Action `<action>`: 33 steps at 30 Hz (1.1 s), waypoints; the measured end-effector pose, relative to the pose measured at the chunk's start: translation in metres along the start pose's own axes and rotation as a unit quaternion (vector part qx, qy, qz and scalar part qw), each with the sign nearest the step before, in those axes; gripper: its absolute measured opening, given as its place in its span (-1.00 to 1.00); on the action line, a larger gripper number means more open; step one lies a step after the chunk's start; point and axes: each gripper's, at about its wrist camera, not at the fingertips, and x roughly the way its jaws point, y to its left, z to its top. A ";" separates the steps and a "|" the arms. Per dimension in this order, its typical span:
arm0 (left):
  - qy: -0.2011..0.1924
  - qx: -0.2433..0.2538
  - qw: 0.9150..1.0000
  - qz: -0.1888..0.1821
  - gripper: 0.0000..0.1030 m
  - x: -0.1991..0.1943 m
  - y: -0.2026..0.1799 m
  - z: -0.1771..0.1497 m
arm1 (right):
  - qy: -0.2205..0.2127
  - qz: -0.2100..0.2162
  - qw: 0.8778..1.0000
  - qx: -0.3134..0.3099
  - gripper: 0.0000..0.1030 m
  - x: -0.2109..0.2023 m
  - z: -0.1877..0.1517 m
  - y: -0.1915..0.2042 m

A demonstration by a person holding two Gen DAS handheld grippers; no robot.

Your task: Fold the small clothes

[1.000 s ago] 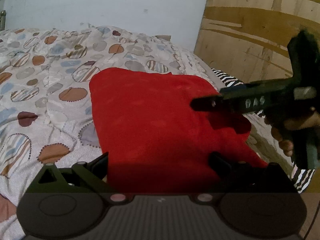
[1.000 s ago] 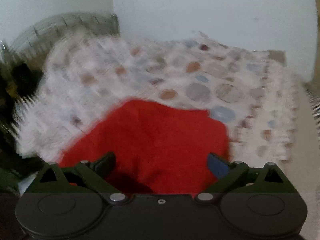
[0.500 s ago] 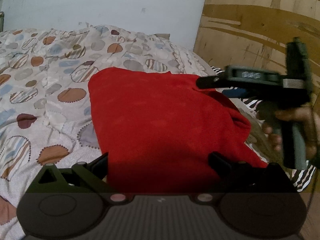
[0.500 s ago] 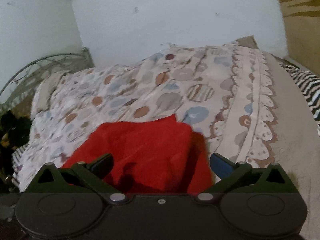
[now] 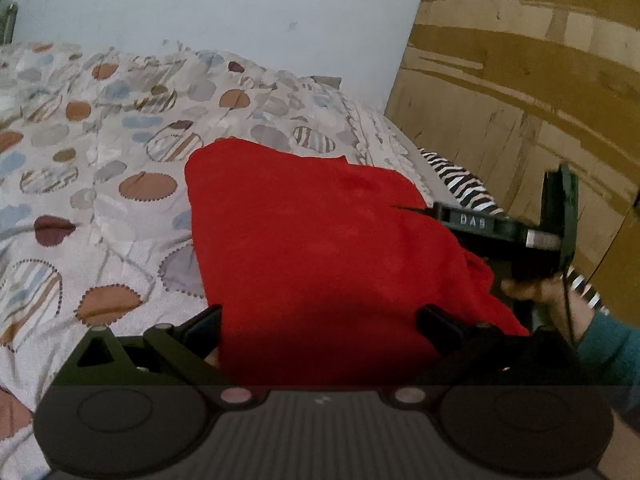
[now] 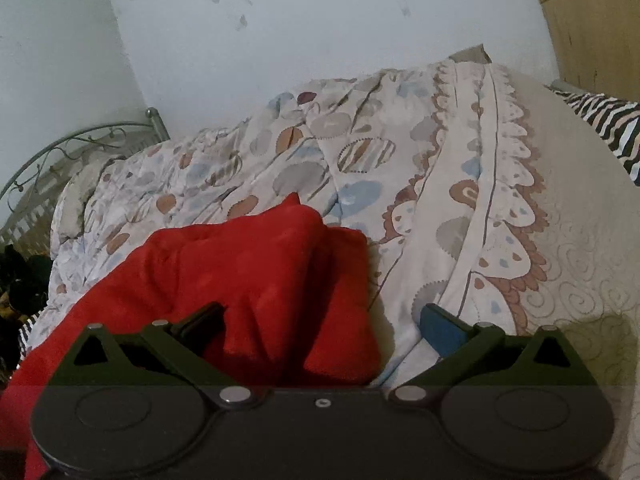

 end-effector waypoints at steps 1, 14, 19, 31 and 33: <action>0.001 -0.004 1.000 -0.003 0.99 -0.002 0.002 0.001 | -0.003 0.001 1.000 0.000 0.99 0.000 -0.001 0.000; -0.025 -0.008 0.999 0.030 0.99 -0.018 0.002 0.023 | -0.036 0.009 0.999 -0.022 0.80 -0.006 -0.008 0.004; 0.000 -0.014 0.999 0.040 0.99 -0.006 0.007 0.028 | -0.035 0.020 0.999 -0.024 0.67 -0.007 -0.008 0.004; 0.091 -0.132 0.985 -0.062 1.00 0.046 0.051 0.024 | -0.033 0.033 0.999 -0.022 0.54 -0.007 -0.008 0.003; 0.099 -0.153 0.979 -0.088 1.00 0.054 0.062 0.020 | -0.032 0.034 0.999 -0.020 0.54 -0.006 -0.008 0.003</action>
